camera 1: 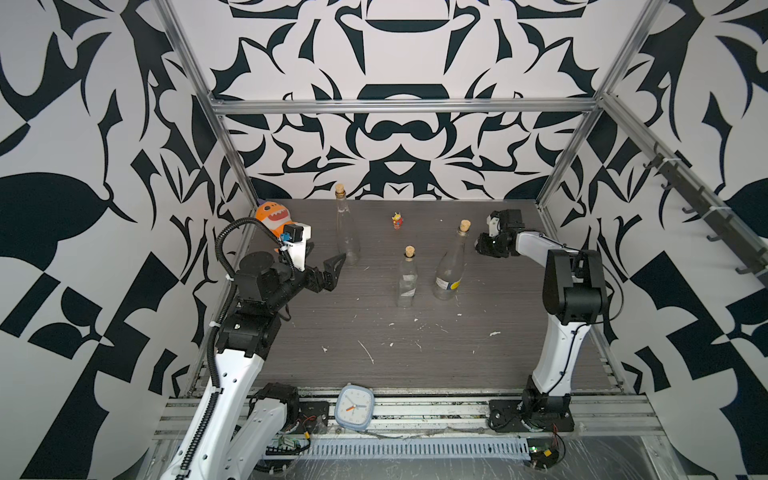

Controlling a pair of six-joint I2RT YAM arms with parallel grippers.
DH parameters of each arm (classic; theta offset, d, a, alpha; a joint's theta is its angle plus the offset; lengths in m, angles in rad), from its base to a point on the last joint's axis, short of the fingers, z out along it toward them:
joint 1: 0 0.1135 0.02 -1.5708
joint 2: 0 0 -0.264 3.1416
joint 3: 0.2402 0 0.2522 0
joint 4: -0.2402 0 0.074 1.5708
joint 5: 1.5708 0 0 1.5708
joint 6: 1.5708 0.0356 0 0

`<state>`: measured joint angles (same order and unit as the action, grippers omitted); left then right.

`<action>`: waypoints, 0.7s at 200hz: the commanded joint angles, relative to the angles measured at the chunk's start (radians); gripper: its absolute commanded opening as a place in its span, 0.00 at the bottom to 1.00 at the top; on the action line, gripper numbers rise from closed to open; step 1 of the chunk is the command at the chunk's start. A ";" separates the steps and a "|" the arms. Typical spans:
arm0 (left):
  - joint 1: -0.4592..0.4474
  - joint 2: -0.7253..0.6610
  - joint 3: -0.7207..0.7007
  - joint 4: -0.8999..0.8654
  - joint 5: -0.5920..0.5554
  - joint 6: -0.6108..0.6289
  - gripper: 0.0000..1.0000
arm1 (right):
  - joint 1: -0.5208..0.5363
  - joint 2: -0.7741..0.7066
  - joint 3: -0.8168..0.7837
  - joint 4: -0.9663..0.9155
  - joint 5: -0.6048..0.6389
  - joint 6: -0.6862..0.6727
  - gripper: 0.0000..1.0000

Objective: Remove the label from the bottle
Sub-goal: Place the label at the center of the board.

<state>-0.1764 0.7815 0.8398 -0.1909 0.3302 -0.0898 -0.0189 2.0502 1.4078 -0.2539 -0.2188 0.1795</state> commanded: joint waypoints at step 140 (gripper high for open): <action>0.005 -0.017 -0.025 0.034 0.032 -0.024 0.99 | -0.061 -0.134 -0.160 0.045 -0.019 0.019 0.40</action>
<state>-0.1761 0.7738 0.8276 -0.1761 0.3420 -0.1047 -0.0807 1.9575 1.2514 -0.2146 -0.2279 0.1993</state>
